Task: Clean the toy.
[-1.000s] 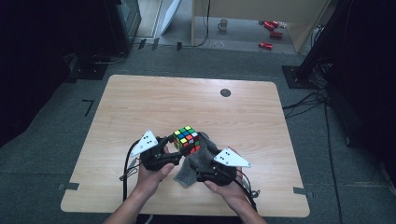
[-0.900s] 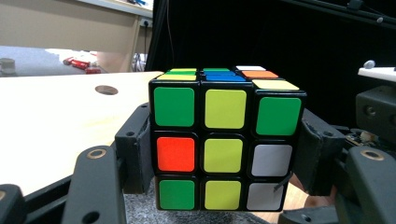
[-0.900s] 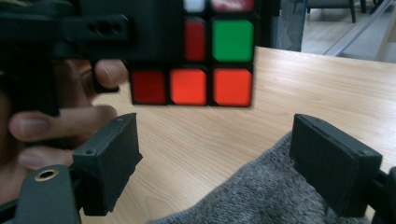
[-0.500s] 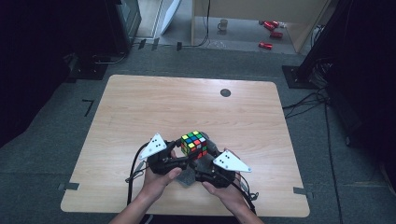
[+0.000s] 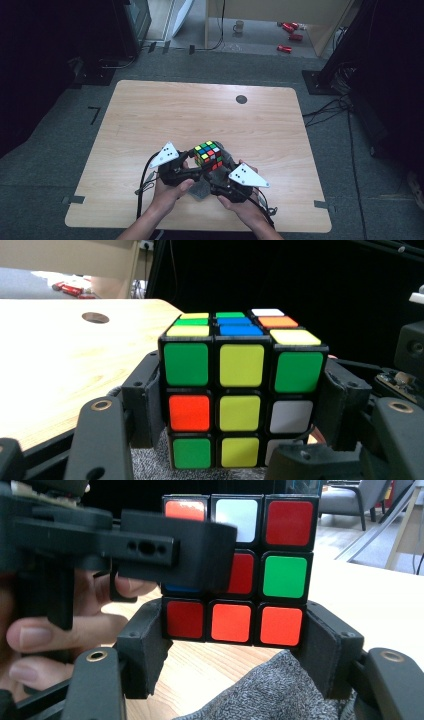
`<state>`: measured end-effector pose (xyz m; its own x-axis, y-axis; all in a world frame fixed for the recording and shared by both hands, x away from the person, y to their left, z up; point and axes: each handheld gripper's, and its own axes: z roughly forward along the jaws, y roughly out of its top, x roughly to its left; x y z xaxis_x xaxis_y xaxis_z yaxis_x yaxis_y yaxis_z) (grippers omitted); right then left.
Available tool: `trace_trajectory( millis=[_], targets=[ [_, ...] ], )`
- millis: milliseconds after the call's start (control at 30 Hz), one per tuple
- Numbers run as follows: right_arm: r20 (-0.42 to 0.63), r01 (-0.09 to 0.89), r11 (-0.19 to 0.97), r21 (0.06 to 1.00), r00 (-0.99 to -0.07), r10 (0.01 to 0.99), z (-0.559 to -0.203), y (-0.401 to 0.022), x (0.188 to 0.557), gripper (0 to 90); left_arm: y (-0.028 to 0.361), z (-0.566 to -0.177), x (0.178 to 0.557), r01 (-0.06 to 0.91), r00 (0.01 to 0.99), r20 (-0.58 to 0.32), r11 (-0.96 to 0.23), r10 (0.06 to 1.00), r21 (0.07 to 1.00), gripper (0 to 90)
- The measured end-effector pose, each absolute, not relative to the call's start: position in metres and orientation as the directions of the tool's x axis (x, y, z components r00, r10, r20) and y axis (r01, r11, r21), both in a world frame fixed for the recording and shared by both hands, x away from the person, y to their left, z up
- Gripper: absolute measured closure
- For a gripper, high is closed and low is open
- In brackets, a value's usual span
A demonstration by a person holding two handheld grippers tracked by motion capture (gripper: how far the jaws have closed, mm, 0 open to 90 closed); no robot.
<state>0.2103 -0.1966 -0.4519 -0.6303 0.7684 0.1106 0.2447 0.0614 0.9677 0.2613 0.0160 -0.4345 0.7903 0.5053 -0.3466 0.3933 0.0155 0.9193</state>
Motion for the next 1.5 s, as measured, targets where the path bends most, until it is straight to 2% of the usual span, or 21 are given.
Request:
trace_trajectory(
  millis=[167, 267, 467, 800, 900, 1067, 1500],
  targets=[
    [0.066, 0.228, 0.107, 0.968, -0.638, 0.767, -0.456, -0.193, 0.208, 33.9, 0.020, -0.432, 0.264, 0.411, 0.783, -0.366, 0.023, 0.503, 0.911, 34.6],
    [0.062, 0.229, 0.111, 0.967, -0.634, 0.771, -0.457, -0.192, 0.207, 33.8, 0.019, -0.430, 0.262, 0.407, 0.782, -0.351, 0.004, 0.515, 0.913, 35.2],
    [0.050, 0.230, 0.124, 0.965, -0.629, 0.776, -0.459, -0.193, 0.207, 33.8, 0.019, -0.432, 0.267, 0.455, 0.771, -0.389, -0.009, 0.503, 0.890, 35.0],
    [0.053, 0.232, 0.125, 0.965, -0.636, 0.770, -0.460, -0.193, 0.209, 33.4, 0.017, -0.428, 0.262, 0.442, 0.762, -0.363, -0.021, 0.536, 0.897, 35.3],
    [0.072, 0.246, 0.108, 0.963, -0.622, 0.779, -0.458, -0.194, 0.210, 27.9, 0.014, -0.428, 0.258, 0.430, 0.767, -0.352, -0.022, 0.536, 0.903, 35.4],
    [0.086, 0.258, 0.097, 0.961, -0.617, 0.783, -0.458, -0.195, 0.211, 26.2, 0.008, -0.429, 0.255, 0.432, 0.776, -0.348, -0.041, 0.526, 0.901, 35.3],
    [0.109, 0.250, 0.066, 0.966, -0.624, 0.774, -0.456, -0.199, 0.212, 33.9, 0.008, -0.432, 0.258, 0.452, 0.786, -0.378, -0.038, 0.490, 0.891, 35.1]
  ],
)
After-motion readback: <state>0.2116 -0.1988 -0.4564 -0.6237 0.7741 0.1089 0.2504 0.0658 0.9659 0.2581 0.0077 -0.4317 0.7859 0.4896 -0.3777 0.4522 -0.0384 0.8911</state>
